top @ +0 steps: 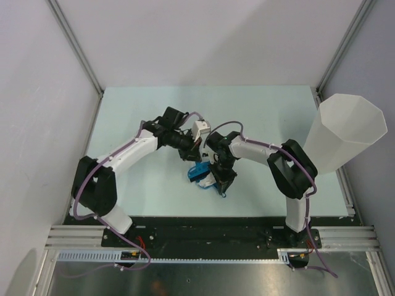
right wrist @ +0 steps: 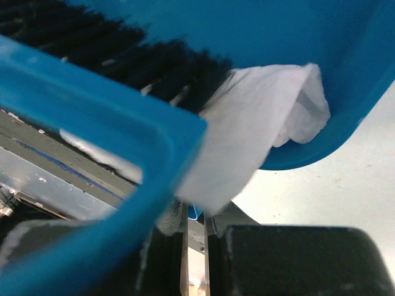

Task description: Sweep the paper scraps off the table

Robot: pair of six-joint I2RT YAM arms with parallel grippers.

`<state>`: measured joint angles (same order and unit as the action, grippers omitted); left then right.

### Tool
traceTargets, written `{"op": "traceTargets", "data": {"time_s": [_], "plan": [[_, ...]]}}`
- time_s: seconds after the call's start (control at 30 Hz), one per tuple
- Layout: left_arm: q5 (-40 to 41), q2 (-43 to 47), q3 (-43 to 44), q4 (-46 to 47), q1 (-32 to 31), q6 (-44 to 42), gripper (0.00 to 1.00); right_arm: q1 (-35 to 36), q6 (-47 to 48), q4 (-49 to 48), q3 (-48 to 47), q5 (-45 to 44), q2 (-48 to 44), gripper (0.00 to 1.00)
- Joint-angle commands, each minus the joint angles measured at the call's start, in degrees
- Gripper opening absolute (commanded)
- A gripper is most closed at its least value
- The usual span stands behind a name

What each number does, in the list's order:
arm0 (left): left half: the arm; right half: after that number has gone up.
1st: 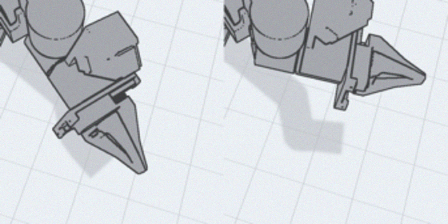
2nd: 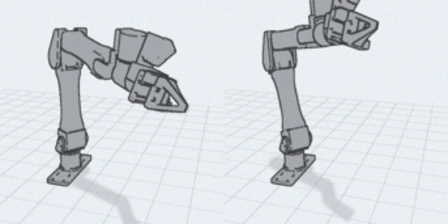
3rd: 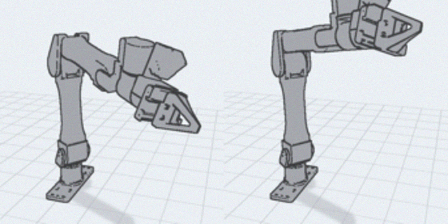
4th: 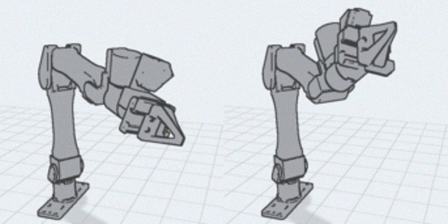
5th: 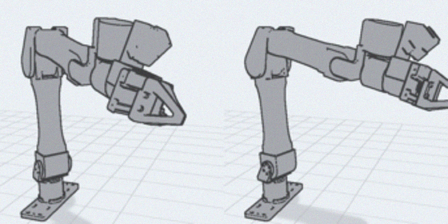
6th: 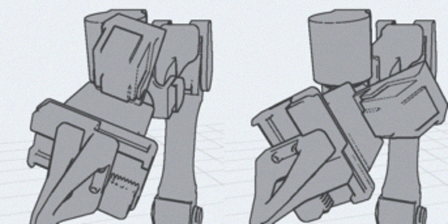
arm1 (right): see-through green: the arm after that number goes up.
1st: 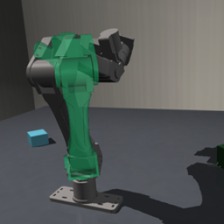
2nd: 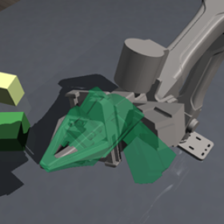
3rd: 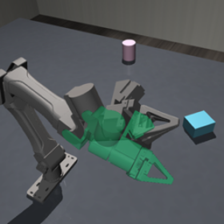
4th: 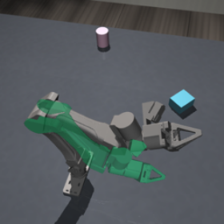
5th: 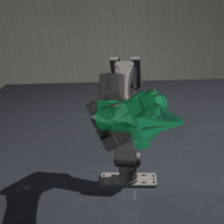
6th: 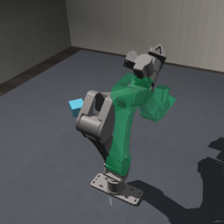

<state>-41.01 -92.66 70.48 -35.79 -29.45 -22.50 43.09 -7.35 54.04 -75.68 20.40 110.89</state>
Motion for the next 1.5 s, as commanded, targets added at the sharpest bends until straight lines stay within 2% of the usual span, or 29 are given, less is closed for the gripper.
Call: {"op": "traceTargets", "data": {"time_s": [0.0,0.1,0.27,0.4,0.67,0.87,1.0,1.23,1.4,1.47], "plan": [[-4.79,5.03,3.61,-2.00,0.18,0.70,0.00,-0.55,1.12,-0.87,-2.02,0.61,-0.67,0.00],[3.54,5.39,3.70,-2.00,1.84,1.84,0.00,-0.64,0.41,-0.96,-2.02,0.51,-2.52,0.00],[11.20,5.91,4.58,-1.91,7.29,2.47,0.00,-0.64,0.76,0.62,-2.02,2.09,-4.89,0.00],[18.41,6.88,4.84,-1.65,8.01,0.53,0.00,-0.81,1.03,1.50,-2.02,2.97,-6.47,0.00],[20.01,7.58,4.84,-1.21,10.99,-0.61,0.00,-6.08,-0.02,5.28,-2.37,-0.27,-14.82,0.00],[18.44,6.80,3.79,-0.60,11.00,-0.44,0.00,-15.48,0.85,11.69,-5.87,-3.25,-22.55,0.00],[13.16,5.30,3.88,-0.33,10.82,1.75,0.00,-22.42,1.73,18.28,-15.87,-6.25,-24.84,0.00],[11.13,4.95,3.35,-0.16,8.80,1.50,0.00,-39.03,3.40,25.67,-33.45,-11.00,-24.67,0.00],[10.16,4.60,4.14,0.02,7.57,1.85,0.00,-53.79,4.10,25.77,-39.89,-9.77,-25.11,0.00],[10.25,4.68,4.14,0.02,6.52,1.76,0.00,-58.79,4.02,25.59,-41.29,-12.83,-25.63,0.00]]}}
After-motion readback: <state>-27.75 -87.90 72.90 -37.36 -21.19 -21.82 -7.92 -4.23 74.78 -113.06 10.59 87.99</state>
